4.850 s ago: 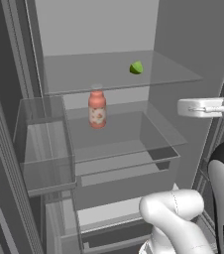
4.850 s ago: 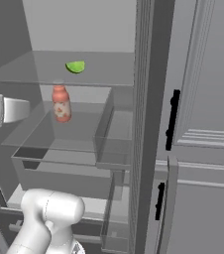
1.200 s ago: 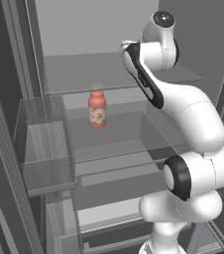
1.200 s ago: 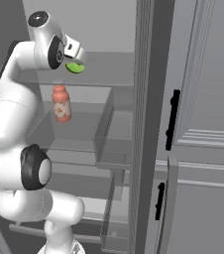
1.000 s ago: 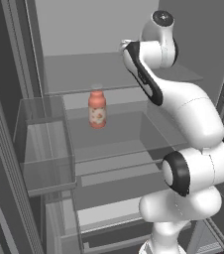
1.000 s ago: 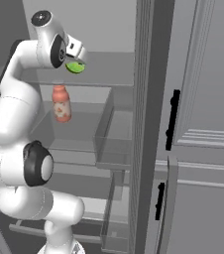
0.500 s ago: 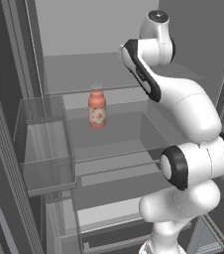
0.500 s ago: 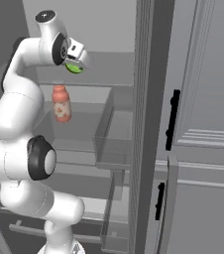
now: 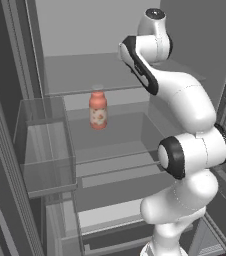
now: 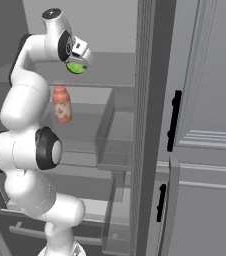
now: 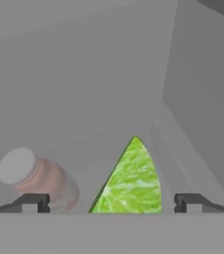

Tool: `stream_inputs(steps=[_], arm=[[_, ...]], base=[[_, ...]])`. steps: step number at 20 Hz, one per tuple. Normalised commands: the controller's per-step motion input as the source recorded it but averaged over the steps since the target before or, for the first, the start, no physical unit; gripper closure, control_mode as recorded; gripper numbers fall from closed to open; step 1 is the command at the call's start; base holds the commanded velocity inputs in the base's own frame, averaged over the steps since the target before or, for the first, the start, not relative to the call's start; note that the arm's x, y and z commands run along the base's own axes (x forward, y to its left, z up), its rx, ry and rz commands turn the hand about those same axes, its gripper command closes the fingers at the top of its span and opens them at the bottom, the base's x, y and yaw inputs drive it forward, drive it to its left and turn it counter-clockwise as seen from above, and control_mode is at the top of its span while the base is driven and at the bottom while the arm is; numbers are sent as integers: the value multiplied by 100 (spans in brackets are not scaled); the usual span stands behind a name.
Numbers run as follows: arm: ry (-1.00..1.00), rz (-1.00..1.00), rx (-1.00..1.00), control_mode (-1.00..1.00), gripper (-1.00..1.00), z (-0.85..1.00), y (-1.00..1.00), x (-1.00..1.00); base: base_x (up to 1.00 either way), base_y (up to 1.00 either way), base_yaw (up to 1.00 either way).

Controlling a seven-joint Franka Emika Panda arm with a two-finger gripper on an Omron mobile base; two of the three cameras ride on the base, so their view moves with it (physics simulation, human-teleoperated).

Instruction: Grab a lemon wedge from the fridge and one ice cube from the ice bowl, and put them in the glass of lemonade.

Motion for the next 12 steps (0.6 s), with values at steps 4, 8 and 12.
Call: stream_inputs(steps=[4,8,12], arm=[[0,0,0,-100,-100,-10,0,16],[0,0,0,-100,-100,-20,-15,-2],[0,0,0,-100,-100,-6,-34,-28]], base=[[0,0,0],[0,0,0],[0,0,0]])
